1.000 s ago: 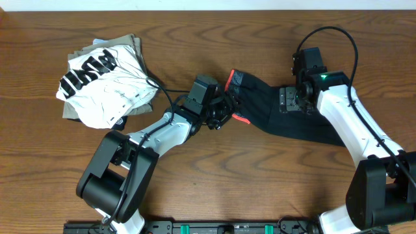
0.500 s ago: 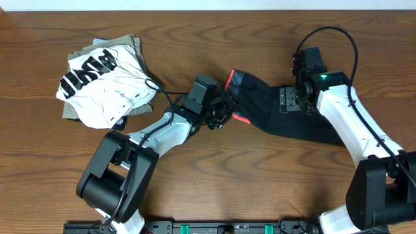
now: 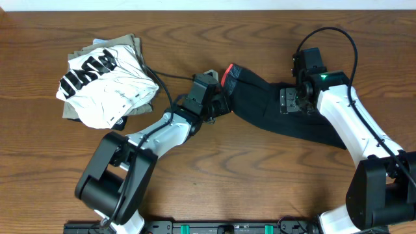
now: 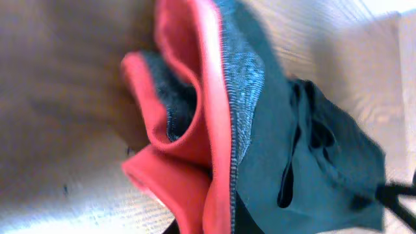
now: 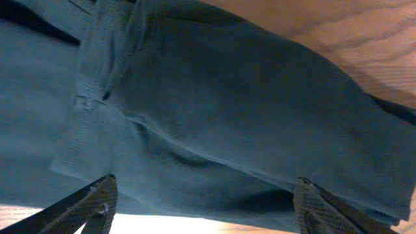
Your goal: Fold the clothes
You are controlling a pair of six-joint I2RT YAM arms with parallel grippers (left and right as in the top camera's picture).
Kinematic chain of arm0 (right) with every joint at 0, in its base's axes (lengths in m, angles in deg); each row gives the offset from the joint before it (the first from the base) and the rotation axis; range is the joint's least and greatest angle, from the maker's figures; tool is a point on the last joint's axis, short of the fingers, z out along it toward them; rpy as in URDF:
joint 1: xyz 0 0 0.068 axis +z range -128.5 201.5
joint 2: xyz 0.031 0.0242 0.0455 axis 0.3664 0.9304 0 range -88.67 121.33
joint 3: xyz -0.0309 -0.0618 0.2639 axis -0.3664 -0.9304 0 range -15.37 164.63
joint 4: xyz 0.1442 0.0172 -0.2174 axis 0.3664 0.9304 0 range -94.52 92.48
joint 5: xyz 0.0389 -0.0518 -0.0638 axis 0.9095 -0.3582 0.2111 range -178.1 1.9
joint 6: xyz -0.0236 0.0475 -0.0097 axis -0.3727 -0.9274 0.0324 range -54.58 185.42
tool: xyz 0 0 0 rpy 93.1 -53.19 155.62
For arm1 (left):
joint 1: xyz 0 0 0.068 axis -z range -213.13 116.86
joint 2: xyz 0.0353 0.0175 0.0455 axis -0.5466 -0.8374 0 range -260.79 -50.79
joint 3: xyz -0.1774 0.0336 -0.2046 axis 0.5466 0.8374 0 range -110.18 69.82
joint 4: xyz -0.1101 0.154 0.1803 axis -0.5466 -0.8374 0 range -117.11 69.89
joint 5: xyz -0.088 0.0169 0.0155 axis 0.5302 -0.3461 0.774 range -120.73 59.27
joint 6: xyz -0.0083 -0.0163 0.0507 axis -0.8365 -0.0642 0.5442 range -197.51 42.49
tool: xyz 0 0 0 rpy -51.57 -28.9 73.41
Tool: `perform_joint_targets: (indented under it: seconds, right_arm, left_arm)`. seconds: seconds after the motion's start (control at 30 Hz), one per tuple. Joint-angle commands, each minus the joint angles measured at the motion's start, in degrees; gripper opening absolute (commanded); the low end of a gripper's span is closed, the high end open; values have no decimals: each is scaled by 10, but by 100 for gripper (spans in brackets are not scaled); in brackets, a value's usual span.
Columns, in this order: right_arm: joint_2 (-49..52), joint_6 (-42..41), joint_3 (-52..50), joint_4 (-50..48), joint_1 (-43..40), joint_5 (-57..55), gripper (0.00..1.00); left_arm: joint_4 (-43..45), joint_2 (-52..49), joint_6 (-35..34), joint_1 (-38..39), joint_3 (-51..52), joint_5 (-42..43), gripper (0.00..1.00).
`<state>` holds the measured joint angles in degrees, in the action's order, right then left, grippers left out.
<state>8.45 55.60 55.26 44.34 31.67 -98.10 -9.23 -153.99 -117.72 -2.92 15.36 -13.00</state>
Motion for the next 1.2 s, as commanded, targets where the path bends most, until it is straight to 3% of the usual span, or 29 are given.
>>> perform_joint_targets:
  seconds: [0.0,0.53,0.7,0.87,1.17]
  right_arm:
    - [4,7,-3,2,-5,-1,84]
    - [4,7,-3,2,-5,-1,84]
    - [4,10,-3,1,-5,-1,84]
    - [4,16,-3,0,-8,-1,84]
    - [4,20,-3,3,-29,0,84]
  left_arm:
    - [-4,56,176,0,-13,-19,6]
    - [-36,115,243,62,-13,-49,7]
    - [-105,115,243,63,-13,-84,22]
    - [-120,115,243,62,-13,-84,29]
    - [-192,143,243,59,-13,-84,29]
